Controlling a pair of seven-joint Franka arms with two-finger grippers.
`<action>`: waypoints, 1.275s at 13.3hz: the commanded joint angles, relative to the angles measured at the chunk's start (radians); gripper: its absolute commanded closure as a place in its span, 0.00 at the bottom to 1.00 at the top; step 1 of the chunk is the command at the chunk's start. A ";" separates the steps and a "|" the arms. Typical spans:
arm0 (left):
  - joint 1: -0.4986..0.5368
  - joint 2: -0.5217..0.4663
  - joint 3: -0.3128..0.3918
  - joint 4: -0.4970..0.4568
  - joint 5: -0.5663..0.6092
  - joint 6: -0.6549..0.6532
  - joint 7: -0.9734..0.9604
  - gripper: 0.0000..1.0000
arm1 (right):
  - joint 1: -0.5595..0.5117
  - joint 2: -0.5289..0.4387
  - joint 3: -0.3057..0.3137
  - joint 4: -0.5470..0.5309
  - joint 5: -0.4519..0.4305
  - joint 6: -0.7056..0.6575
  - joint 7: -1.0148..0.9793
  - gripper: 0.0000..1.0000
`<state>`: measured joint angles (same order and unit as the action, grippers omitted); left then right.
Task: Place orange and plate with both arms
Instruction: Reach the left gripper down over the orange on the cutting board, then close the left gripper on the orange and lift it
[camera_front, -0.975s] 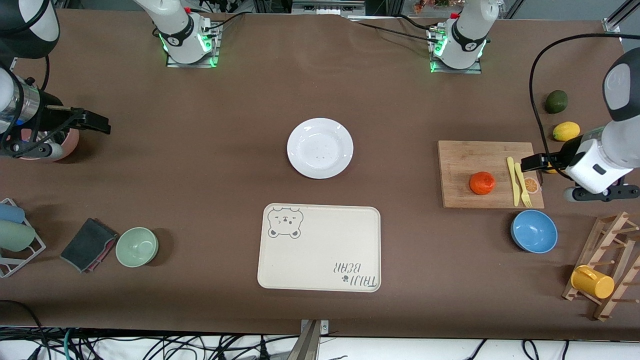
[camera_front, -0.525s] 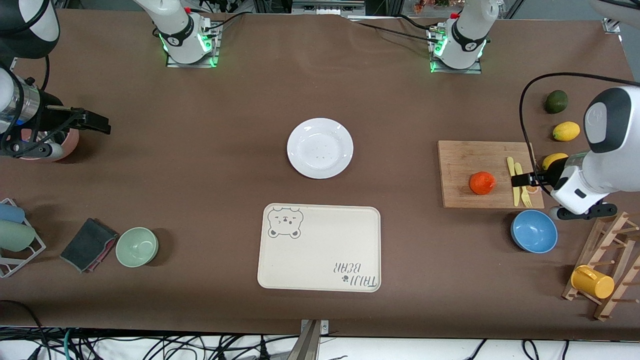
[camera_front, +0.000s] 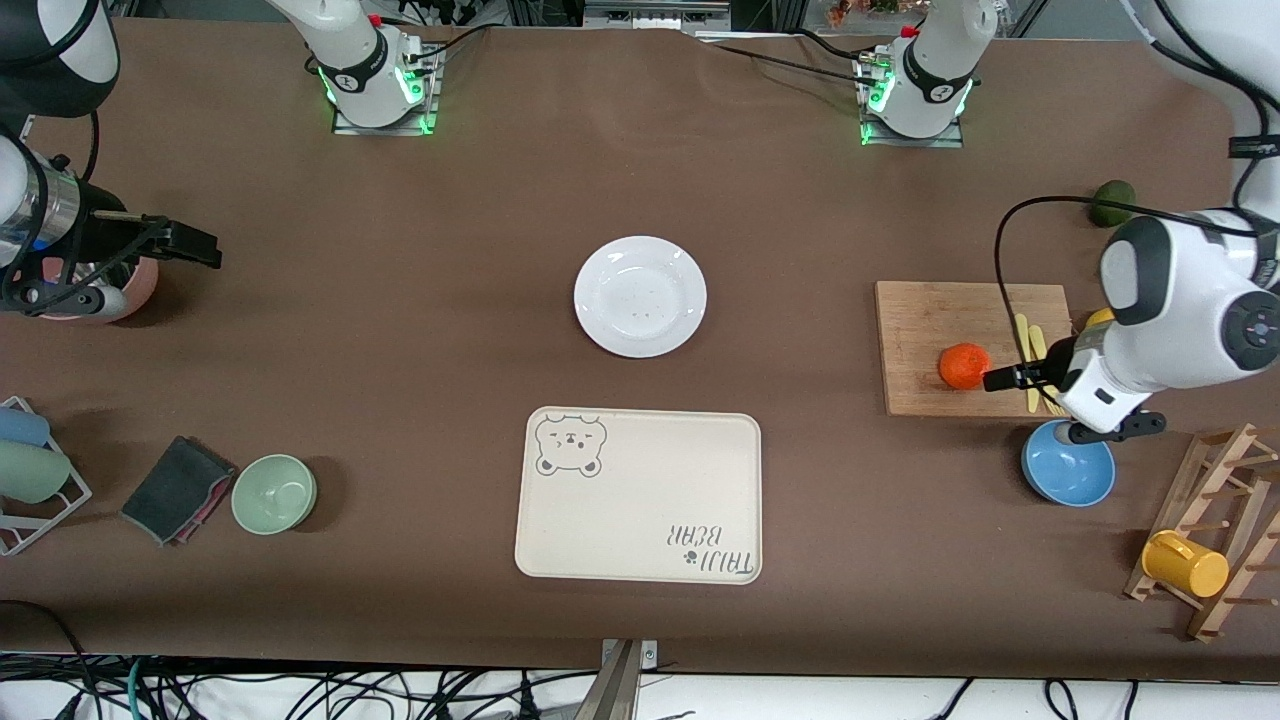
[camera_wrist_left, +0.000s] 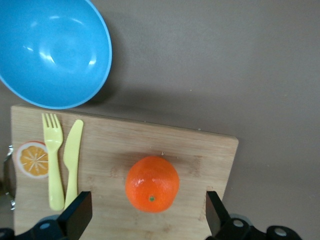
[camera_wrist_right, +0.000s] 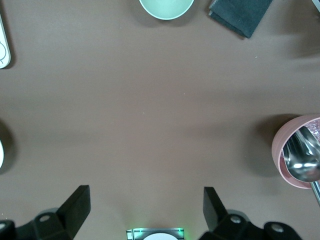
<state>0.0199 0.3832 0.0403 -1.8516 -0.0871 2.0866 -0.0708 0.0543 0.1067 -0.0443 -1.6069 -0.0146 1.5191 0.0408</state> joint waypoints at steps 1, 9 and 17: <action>-0.001 -0.064 -0.005 -0.162 -0.022 0.145 -0.006 0.00 | -0.004 -0.008 0.003 -0.002 0.013 -0.002 -0.010 0.00; -0.012 -0.040 -0.025 -0.279 -0.020 0.329 -0.053 0.00 | -0.004 -0.008 0.003 -0.002 0.013 -0.004 -0.010 0.00; -0.001 0.005 -0.026 -0.281 -0.020 0.366 -0.049 0.32 | -0.004 -0.008 0.003 -0.002 0.013 -0.004 -0.010 0.00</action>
<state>0.0153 0.3766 0.0136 -2.1229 -0.0908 2.4234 -0.1261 0.0543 0.1067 -0.0443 -1.6069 -0.0145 1.5191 0.0408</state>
